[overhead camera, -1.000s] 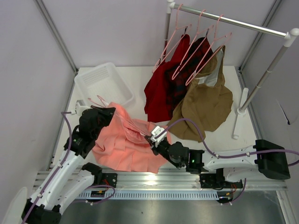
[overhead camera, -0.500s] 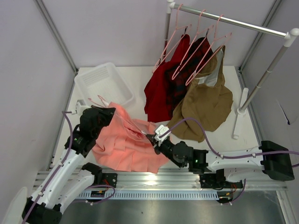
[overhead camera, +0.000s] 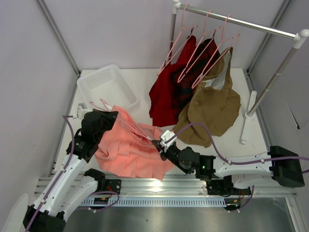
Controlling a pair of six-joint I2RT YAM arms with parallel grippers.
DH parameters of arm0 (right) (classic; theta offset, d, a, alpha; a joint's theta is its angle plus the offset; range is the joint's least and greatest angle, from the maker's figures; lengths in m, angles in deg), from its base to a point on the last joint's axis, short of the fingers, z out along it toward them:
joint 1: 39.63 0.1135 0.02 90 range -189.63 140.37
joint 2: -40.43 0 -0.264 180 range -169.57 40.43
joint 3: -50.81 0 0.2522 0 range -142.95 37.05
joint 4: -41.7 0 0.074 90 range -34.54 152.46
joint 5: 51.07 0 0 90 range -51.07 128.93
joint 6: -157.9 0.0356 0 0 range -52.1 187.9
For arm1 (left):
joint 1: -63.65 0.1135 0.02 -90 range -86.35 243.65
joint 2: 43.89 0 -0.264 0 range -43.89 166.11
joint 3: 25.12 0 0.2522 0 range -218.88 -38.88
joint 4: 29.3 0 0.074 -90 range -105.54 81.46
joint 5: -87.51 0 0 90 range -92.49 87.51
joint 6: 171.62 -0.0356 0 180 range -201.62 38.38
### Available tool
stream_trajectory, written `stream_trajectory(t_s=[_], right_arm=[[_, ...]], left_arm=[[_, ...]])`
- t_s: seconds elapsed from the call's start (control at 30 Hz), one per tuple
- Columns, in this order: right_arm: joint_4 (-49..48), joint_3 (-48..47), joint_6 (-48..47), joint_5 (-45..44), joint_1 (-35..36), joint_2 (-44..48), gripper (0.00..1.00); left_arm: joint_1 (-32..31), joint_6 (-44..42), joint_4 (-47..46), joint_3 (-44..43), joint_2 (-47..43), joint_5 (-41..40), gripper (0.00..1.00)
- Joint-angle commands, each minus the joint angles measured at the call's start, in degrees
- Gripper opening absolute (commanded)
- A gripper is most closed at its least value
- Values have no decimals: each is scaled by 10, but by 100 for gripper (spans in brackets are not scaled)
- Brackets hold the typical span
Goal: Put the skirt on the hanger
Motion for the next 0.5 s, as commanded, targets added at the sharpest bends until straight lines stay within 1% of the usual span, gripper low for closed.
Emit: stream_trajectory(t_s=[0.0, 0.23, 0.47], right_arm=[[-40, -8, -4, 4, 4, 5, 0], [-33, -8, 18, 25, 7, 4, 0], [-43, -13, 14, 17, 7, -20, 0]], left_arm=[[7, 8, -22, -13, 1, 8, 0], [7, 8, -25, -6, -1, 5, 0], [7, 11, -29, -6, -8, 17, 0]])
